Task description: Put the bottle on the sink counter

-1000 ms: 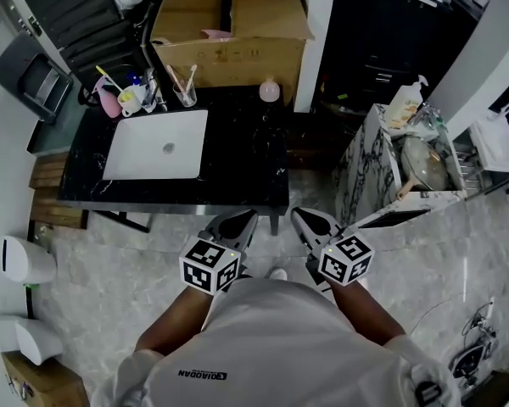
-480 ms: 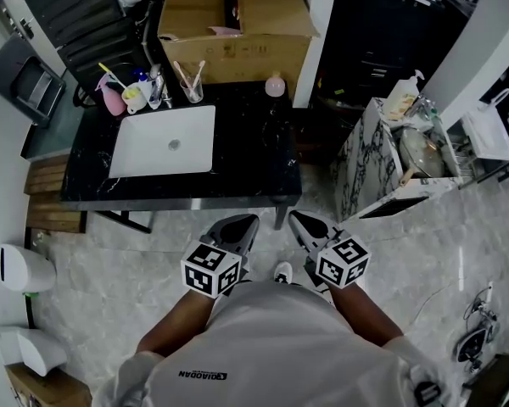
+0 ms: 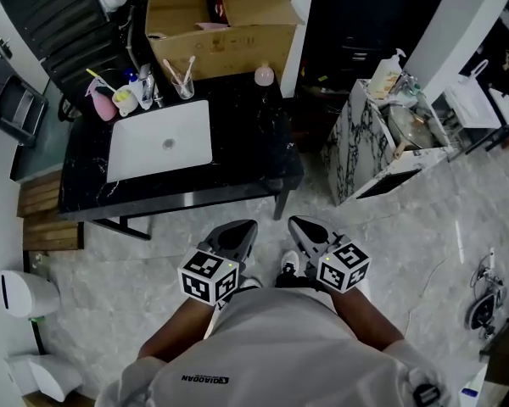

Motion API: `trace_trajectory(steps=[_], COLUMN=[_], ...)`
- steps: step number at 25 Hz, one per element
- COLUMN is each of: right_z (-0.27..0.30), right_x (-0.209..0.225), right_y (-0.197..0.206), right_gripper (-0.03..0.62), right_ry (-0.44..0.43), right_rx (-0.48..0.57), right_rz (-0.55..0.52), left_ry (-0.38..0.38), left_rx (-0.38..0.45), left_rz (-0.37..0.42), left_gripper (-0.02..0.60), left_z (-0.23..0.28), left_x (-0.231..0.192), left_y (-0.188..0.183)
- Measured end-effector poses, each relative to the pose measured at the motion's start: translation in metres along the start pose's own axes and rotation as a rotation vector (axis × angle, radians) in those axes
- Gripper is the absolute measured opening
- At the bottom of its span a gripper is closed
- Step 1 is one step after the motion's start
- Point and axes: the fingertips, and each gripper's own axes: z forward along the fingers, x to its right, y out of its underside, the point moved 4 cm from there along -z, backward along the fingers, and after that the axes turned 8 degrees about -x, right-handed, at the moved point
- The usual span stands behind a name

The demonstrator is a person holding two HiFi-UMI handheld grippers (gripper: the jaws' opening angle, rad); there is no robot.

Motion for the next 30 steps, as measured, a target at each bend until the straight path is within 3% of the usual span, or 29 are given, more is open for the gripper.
trace_trajectory(steps=[11, 18, 30], right_z=[-0.016, -0.033, -0.063], right_x=[-0.016, -0.002, 0.039], right_y=[-0.004, -0.007, -0.009], right_gripper=[0.040, 0.040, 0.040], right_ry=[0.003, -0.038, -0.089], right_rx=[0.011, -0.028, -0.020], right_rz=[-0.049, -0.098, -0.090], left_ry=[-0.009, -0.059, -0.106], left_rx=[0.022, 0.063, 0.043], left_rz=[0.010, -0.022, -0.005], left_gripper=[0.012, 0.011, 0.012], left_z=[-0.012, 0.004, 0.043], left_x=[0.006, 0.022, 0.062], left_y=[0.002, -0.003, -0.006])
